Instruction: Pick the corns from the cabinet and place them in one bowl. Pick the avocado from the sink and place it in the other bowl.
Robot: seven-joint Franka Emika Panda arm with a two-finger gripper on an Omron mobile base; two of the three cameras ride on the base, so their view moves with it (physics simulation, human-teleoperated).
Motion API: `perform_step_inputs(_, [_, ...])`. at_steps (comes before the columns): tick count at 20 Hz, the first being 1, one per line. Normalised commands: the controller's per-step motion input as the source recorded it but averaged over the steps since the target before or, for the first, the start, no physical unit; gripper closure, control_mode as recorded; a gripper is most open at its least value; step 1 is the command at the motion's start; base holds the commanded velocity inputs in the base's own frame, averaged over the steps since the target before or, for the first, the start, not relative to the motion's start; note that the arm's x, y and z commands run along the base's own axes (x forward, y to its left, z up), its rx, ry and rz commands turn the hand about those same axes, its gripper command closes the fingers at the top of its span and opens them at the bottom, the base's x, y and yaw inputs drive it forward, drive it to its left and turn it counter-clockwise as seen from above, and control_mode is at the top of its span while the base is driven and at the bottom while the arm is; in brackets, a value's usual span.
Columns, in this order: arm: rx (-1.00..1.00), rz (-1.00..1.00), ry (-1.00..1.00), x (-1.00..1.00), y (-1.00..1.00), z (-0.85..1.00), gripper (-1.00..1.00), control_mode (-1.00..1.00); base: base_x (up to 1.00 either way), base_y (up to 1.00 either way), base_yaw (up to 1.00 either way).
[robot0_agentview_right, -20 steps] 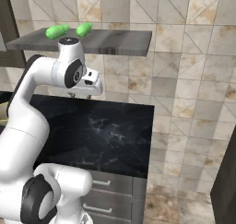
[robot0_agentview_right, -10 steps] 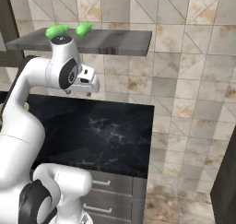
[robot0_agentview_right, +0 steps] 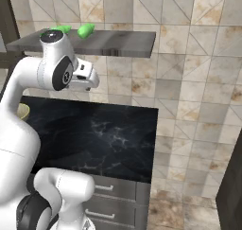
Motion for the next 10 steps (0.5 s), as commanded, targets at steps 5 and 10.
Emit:
perform_step_inputs(5, [-0.01,-0.01,-0.18,-0.12,0.16,0.51,-1.0,-1.0,0.0,0.0,0.0])
perform_step_inputs(10, [-0.03,0.0,-0.19,-0.03,0.27,0.61,-1.0,-1.0,0.0,0.0,0.0])
